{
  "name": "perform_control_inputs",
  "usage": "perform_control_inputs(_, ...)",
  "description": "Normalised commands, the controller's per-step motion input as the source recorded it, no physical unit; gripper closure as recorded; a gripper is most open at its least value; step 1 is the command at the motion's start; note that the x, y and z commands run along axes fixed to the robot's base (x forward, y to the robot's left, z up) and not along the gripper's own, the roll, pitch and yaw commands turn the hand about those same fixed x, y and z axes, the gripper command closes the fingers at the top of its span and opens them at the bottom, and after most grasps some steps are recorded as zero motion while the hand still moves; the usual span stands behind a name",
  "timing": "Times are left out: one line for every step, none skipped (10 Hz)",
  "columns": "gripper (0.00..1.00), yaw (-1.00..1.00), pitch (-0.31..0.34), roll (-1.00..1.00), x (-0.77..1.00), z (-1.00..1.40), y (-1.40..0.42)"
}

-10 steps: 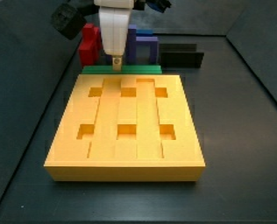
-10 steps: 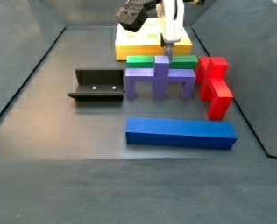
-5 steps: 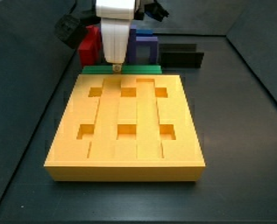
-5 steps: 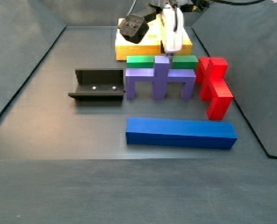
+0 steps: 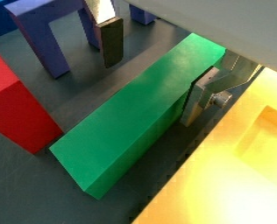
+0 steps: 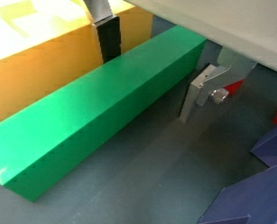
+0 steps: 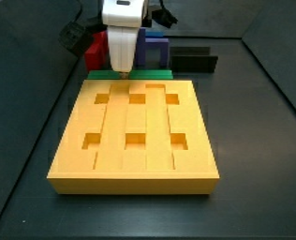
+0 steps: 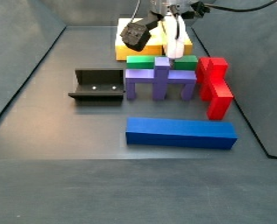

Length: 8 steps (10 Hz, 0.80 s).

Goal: Pick up the green object. Move up. Move to above the board. Insert the green object.
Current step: Pick up the green object.

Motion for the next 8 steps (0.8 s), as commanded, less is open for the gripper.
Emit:
perform_control_inputs(0.0, 0.0, 0.0, 0.0, -0.01, -0.04, 0.0)
perform_control_inputs(0.0, 0.0, 0.0, 0.02, 0.0, 0.0, -0.17)
perform_control_inputs(0.0, 0.0, 0.036, 0.08, 0.0, 0.0, -0.23)
perform_control_inputs(0.0, 0.0, 0.053, 0.09, 0.07, 0.0, -0.18)
perform_control_inputs(0.0, 0.0, 0.0, 0.0, 0.0, 0.0, -0.05)
perform_control_inputs(0.0, 0.0, 0.009, 0.04, 0.0, 0.0, -0.11)
perform_control_inputs(0.0, 0.0, 0.06, 0.06, 0.06, 0.04, -0.06)
perform_control_inputs(0.0, -0.07, 0.079, 0.05, 0.0, 0.23, 0.0)
